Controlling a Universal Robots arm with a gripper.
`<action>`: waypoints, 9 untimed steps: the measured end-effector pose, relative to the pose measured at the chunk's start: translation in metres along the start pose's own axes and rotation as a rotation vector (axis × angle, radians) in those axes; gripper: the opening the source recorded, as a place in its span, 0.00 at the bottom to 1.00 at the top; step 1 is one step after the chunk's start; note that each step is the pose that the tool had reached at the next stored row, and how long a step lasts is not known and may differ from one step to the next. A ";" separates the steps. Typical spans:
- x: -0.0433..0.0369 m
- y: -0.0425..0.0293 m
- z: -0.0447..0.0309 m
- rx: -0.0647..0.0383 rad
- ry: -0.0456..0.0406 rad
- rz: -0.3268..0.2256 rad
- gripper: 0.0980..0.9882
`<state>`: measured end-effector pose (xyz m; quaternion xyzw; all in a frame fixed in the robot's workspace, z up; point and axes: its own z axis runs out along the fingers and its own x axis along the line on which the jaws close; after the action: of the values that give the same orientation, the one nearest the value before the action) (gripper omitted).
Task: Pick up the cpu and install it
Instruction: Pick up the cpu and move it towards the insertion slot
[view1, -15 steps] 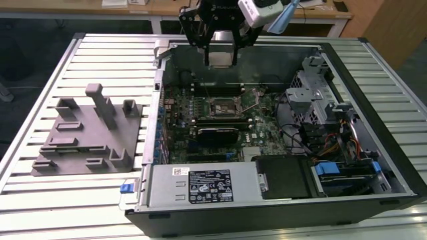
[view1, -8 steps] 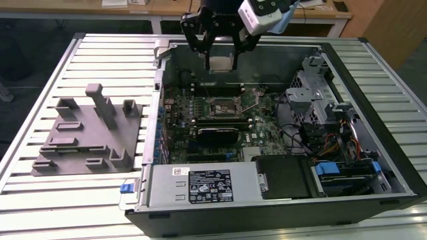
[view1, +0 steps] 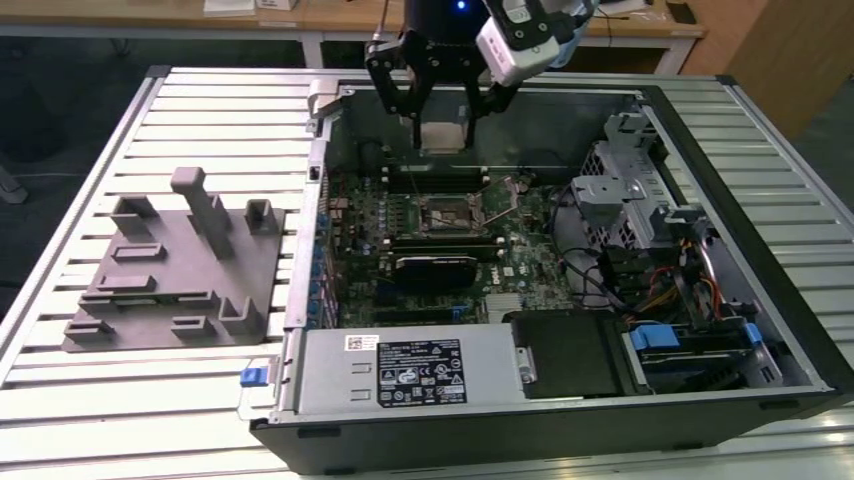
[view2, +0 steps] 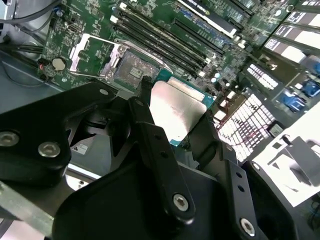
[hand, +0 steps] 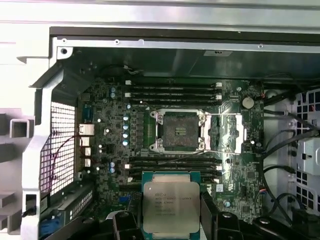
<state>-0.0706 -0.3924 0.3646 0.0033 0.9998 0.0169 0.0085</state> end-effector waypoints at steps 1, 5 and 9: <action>-0.0006 0.0011 0.0019 0.000 -0.0001 0.000 0.50; -0.0023 0.0066 0.0095 0.000 -0.0001 -0.001 0.50; -0.0032 0.0127 0.0169 0.000 0.0000 -0.002 0.50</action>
<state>-0.0670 -0.3792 0.3482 0.0024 0.9998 0.0167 0.0086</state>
